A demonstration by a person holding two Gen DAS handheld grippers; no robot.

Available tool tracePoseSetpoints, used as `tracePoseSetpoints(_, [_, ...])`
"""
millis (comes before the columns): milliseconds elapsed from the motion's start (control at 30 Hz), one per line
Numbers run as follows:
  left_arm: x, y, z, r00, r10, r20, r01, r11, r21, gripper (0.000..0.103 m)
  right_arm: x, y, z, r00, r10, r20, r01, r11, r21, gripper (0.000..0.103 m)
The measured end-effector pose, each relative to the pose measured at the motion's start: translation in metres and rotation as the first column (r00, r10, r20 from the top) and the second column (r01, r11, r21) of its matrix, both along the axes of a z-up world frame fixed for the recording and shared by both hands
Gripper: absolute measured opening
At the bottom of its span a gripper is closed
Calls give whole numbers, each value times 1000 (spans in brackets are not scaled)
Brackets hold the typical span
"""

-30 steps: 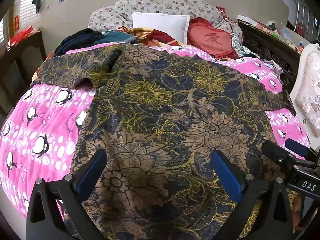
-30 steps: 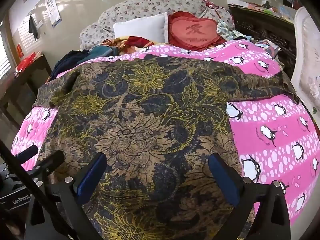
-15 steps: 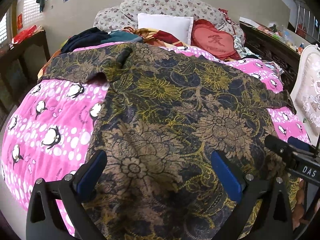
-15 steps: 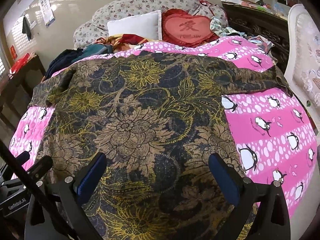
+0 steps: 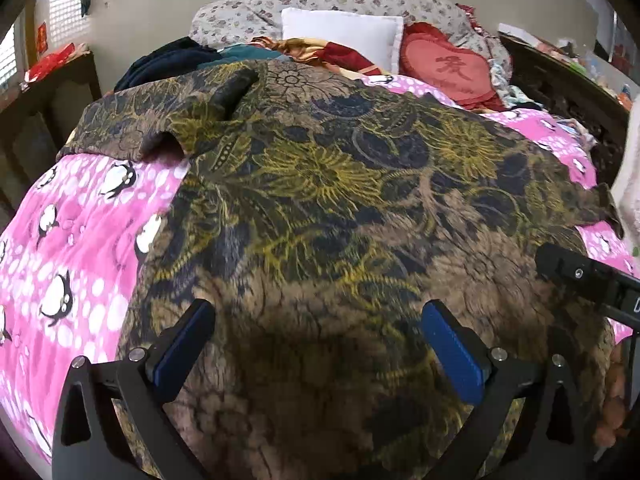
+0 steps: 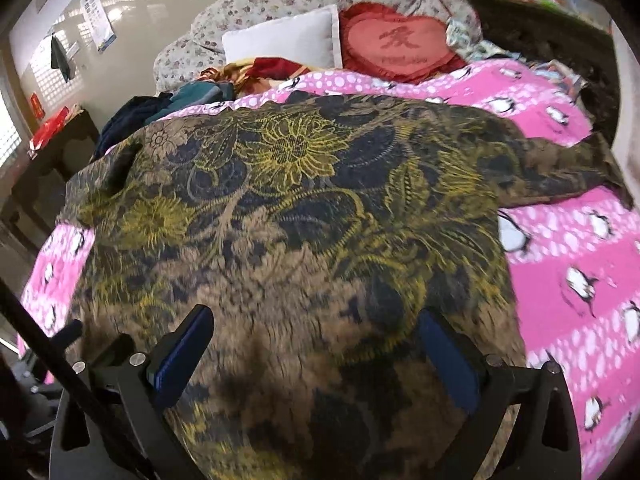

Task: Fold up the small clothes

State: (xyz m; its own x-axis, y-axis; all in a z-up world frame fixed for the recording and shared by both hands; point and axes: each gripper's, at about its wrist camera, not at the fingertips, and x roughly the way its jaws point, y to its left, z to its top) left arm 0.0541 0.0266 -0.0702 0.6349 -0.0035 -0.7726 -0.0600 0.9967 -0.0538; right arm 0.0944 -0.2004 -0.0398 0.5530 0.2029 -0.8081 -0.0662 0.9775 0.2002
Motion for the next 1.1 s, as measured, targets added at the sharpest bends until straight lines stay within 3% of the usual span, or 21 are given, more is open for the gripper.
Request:
tracePoseSetpoints(67, [1,-1,2,1000,-4,5,4,1000,-8,103,10,5,0,1000,7,-30,-8,999,-31,103])
tracePoseSetpoints(133, [2,-4,3,1000,14,-3,-14,999,48,103,13,8,2,999,7,-41,-10,998,-57,103])
tracePoseSetpoints(233, [4,-3,12,1000,29,1,-29,999,42,103,14,9,8,999,13,-33,-16,994,-104,103])
tracePoseSetpoints(300, [1,-2,18,999,35,28,-36,999,22,103,12,9,12,999,29,-19,-31,990,-140,103])
tracePoseSetpoints(400, [-8,-6,25,995,32,94,-37,998,53,103,0,6,13,999,36,35,-29,985,-170,103])
tracePoseSetpoints(500, [-19,-10,33,990,102,102,-114,986,124,103,-16,5,13,997,12,82,2,986,-165,103])
tracePoseSetpoints(633, [-26,-11,46,994,72,85,-75,997,31,103,-31,2,11,999,11,41,-4,986,-168,103])
tracePoseSetpoints(900, [-43,-27,60,990,54,128,-65,995,81,103,-56,-3,36,993,-17,120,33,991,-131,103])
tracePoseSetpoints(1100, [-33,-24,61,993,40,110,-47,997,63,103,-53,-2,44,992,-23,124,40,991,-131,103])
